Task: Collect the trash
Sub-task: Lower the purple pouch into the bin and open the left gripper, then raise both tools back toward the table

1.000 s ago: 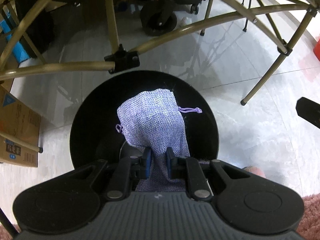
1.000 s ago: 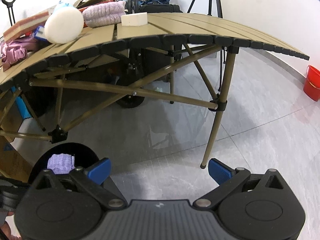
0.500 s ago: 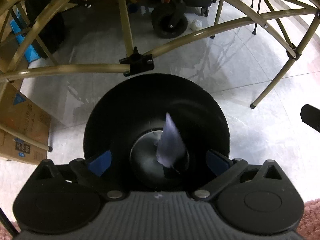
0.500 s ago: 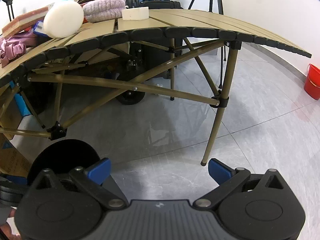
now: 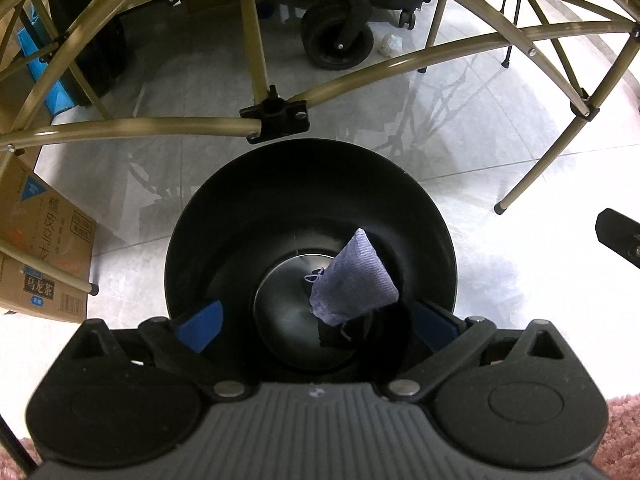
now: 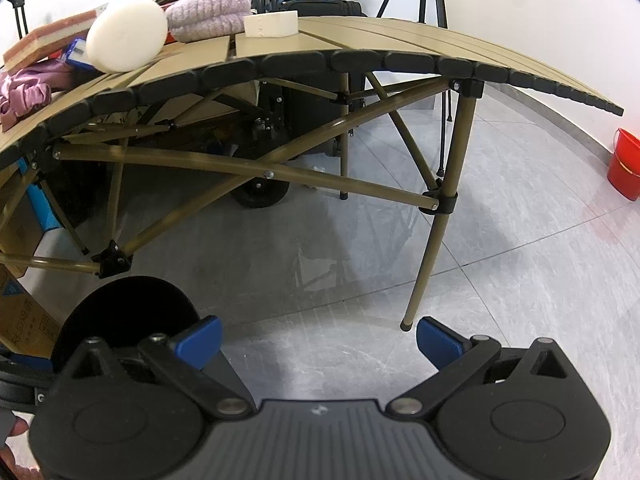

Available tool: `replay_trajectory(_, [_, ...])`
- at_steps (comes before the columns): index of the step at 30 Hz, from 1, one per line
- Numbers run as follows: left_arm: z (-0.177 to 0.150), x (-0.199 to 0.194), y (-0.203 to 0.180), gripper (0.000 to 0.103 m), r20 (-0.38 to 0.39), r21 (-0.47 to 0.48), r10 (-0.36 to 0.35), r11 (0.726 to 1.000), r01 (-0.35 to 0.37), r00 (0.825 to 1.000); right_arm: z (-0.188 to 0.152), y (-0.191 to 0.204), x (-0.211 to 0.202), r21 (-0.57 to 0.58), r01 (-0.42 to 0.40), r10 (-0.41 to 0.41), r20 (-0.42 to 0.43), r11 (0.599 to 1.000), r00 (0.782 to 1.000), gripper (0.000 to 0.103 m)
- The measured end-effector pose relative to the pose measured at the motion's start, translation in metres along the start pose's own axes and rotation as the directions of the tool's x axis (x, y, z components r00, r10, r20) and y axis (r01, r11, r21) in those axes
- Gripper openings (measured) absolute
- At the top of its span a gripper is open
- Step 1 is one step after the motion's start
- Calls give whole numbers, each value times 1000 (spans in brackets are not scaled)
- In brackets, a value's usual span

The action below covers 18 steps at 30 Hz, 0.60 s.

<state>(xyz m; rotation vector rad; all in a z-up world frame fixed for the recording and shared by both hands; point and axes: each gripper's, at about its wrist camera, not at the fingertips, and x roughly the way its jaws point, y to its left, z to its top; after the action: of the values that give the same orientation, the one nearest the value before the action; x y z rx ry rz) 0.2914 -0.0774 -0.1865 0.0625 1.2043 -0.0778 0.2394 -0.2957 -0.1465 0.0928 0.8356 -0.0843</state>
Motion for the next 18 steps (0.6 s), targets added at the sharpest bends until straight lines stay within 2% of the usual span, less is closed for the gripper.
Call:
replay_trajectory(4, [0, -5, 1, 103, 13, -2, -12, 1000, 12, 1000, 0, 0, 0, 0, 0, 0, 1, 1000, 1000, 103])
replay_trajectory(8, [0, -19, 2, 103, 78, -7, -13, 1000, 14, 997, 1, -1, -2, 3, -1, 1, 9, 1000, 1000, 103])
replay_trajectory(18, [-4, -61, 4, 103, 230, 17, -32, 999, 28, 973, 6, -4, -25, 22, -31, 30, 73, 999, 997, 103])
